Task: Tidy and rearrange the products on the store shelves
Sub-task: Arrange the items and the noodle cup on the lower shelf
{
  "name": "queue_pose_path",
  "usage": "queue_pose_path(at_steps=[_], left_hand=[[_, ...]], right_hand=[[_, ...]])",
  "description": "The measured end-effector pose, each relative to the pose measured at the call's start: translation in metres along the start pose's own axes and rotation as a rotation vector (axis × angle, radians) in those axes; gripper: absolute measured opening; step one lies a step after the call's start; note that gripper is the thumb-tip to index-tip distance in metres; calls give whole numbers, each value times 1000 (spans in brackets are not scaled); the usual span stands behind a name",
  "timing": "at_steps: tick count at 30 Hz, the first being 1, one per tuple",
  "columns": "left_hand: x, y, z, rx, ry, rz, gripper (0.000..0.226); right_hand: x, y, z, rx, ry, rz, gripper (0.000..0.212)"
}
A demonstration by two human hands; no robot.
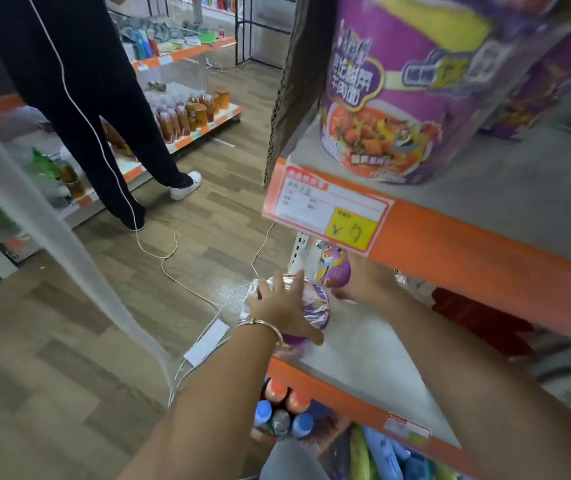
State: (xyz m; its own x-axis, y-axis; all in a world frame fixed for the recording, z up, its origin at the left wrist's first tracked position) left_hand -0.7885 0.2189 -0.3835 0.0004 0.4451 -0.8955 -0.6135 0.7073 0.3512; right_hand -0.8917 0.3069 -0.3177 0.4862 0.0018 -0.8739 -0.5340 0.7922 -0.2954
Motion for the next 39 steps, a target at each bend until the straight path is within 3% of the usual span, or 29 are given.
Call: queue_pose_path(at_steps=[3,8,11,19,25,33,36,39], left_hand=[[-19,-5,26,-38,68,19,128],[-57,11,80,5,106,-56,124],[-70,24,117,17,43,-66,124],[-113,72,212,176,-187,-117,124],[-184,147,265,345,-185,-168,116],[-266,251,301,493,-97,-83,114],[-292,282,295,502,104,-56,92],[-297,291,272,393,262,-131,91]], right_hand=[[-6,8,35,-3,125,-2,45],[-12,24,84,-117,410,307,91],[-7,43,111,-109,416,282,106],[-28,66,228,-63,392,189,103],[-56,86,280,-104,535,252,102],[-93,122,324,-168,527,214,109],[-103,136,347,-218,559,157,108],[-108,152,369,-248,557,122,109]])
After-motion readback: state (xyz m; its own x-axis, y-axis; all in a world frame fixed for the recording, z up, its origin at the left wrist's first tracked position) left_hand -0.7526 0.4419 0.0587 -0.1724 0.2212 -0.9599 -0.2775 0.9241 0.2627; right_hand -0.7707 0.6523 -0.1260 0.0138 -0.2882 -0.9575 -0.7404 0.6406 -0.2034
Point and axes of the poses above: each hand's wrist, its own z-axis away from the middle knuckle, its own x-axis out of the palm, y = z × x, the point moved 6 cm from there along -z, towards the middle knuckle, and after that the axes turned 10 degrees about y, right-handed, at the moved point
